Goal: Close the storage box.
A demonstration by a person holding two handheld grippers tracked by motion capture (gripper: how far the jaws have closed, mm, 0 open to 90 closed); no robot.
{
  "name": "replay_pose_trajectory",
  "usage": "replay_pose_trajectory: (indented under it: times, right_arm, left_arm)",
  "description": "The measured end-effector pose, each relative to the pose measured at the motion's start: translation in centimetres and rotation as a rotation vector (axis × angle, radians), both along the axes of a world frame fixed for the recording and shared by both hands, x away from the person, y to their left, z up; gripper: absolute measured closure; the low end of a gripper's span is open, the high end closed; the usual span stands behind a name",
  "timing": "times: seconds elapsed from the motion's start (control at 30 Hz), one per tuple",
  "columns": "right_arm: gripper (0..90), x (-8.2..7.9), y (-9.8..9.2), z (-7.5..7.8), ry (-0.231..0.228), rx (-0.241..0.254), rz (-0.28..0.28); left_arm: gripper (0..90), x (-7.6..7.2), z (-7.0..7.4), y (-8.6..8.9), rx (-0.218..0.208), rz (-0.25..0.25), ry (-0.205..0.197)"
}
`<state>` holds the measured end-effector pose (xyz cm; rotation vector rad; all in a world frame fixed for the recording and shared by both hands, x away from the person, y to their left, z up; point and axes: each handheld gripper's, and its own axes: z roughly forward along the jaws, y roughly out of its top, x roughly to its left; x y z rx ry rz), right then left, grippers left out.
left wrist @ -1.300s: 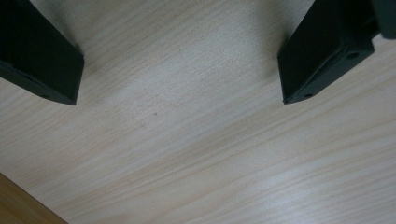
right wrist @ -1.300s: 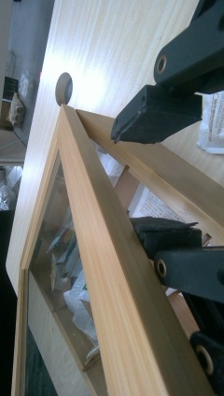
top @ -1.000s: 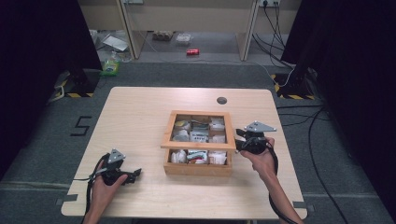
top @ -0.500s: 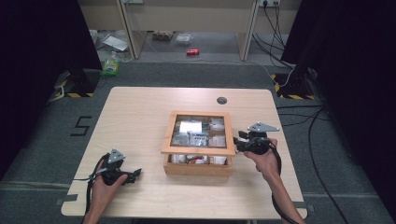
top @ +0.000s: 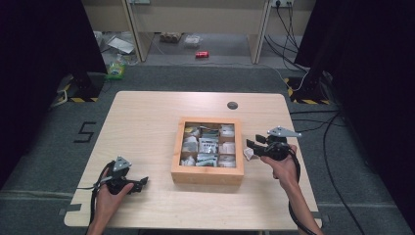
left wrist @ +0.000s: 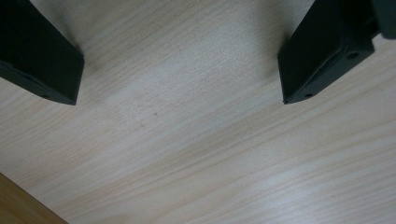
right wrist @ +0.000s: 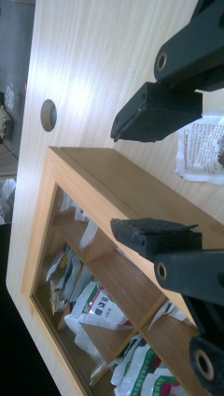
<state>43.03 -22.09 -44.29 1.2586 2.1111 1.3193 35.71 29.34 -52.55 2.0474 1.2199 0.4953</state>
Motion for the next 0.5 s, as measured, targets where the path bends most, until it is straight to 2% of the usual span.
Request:
replay_pose_trajectory:
  times: [0.2,0.37,0.5]
  right_arm:
    - [44.6,0.3,-0.8,-0.3,0.018,0.001,-0.028]
    - [36.0,0.6,-1.7,-0.5,0.04,0.001,-0.077]
    - [31.3,1.0,-2.6,-1.1,0.077,0.006,-0.106]
  left_arm:
    - [0.0,0.0,0.0,0.0,0.001,0.0,0.0]
    - [0.0,0.0,0.0,0.0,0.001,0.0,0.0]
    - [0.0,0.0,0.0,0.0,0.0,0.0,0.0]
